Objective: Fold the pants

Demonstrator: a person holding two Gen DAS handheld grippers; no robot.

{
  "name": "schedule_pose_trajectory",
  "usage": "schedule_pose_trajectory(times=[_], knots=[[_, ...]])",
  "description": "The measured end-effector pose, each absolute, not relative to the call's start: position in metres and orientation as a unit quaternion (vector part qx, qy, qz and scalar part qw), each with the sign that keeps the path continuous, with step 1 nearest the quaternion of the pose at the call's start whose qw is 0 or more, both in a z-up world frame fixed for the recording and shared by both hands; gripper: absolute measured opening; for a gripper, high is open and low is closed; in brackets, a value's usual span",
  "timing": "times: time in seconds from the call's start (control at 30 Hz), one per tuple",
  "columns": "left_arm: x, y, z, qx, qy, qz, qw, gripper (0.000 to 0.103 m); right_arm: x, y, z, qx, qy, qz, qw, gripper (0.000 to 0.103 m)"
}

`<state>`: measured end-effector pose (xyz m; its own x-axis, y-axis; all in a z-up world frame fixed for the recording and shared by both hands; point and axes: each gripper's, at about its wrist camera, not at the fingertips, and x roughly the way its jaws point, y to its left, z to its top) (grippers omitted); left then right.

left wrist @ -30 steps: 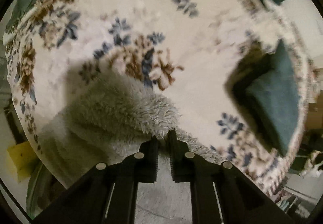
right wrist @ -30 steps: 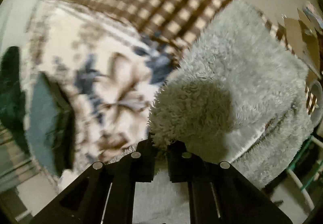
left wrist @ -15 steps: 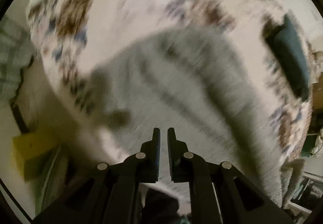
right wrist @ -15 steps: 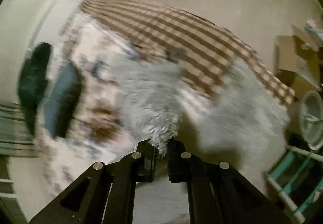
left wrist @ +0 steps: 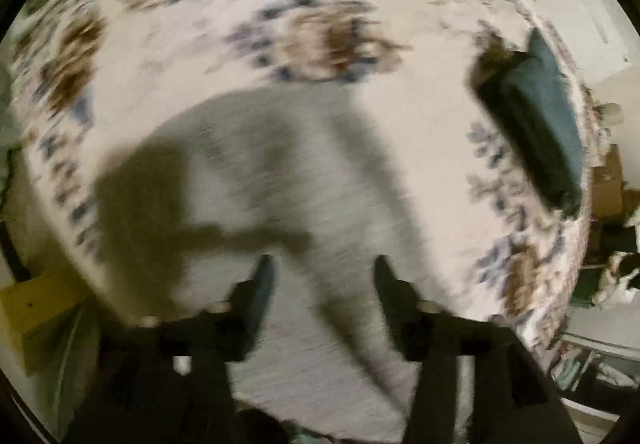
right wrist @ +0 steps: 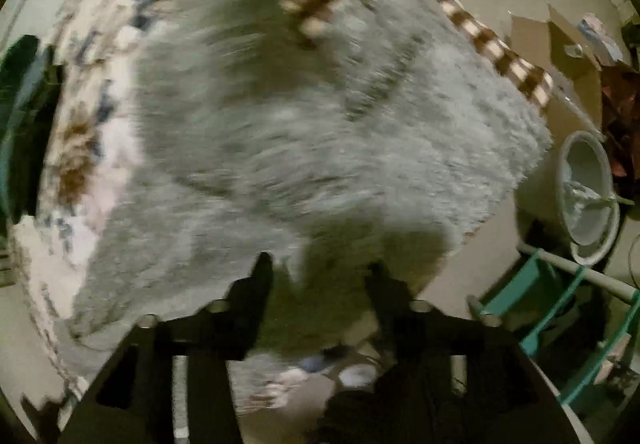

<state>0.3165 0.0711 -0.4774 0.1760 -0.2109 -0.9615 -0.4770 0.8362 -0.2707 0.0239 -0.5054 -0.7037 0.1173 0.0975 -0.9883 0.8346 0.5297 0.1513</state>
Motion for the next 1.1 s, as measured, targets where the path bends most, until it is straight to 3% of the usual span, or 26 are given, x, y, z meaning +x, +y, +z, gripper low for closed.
schedule_pose_trajectory(times=[0.13, 0.3, 0.33, 0.4, 0.47, 0.7, 0.87, 0.9, 1.0, 1.1], knots=[[0.371, 0.023, -0.506, -0.207, 0.678, 0.093, 0.699, 0.062, 0.024, -0.501, -0.692, 0.385, 0.592, -0.284, 0.649, 0.074], [0.391, 0.003, -0.563, -0.138, 0.728, 0.133, 0.658, 0.060, 0.026, -0.500, -0.698, 0.402, 0.588, -0.283, 0.643, 0.078], [0.390, 0.002, -0.573, -0.121, 0.733, 0.137, 0.655, 0.042, 0.028, -0.498, -0.698, 0.404, 0.587, -0.283, 0.642, 0.078], [0.381, 0.005, -0.580, -0.110, 0.731, 0.133, 0.660, 0.017, 0.030, -0.500, -0.702, 0.408, 0.590, -0.285, 0.636, 0.078], [0.360, 0.018, -0.570, -0.122, 0.710, 0.116, 0.684, 0.013, 0.031, -0.501, -0.705, 0.413, 0.591, -0.283, 0.632, 0.078], [0.224, 0.101, -0.554, -0.189, 0.697, 0.151, 0.675, 0.013, 0.027, -0.507, -0.706, 0.400, 0.608, -0.276, 0.628, 0.078], [0.145, 0.161, -0.560, -0.348, 0.647, 0.201, 0.648, 0.015, 0.028, -0.508, -0.707, 0.374, 0.626, -0.272, 0.627, 0.078], [0.138, 0.169, -0.558, -0.371, 0.633, 0.206, 0.647, 0.018, 0.029, -0.507, -0.707, 0.373, 0.629, -0.270, 0.627, 0.078], [0.133, 0.185, -0.554, -0.397, 0.595, 0.215, 0.665, 0.040, 0.030, -0.503, -0.706, 0.370, 0.633, -0.263, 0.628, 0.078], [0.137, 0.191, -0.562, -0.395, 0.586, 0.228, 0.670, 0.042, 0.030, -0.499, -0.704, 0.382, 0.628, -0.255, 0.629, 0.078]])
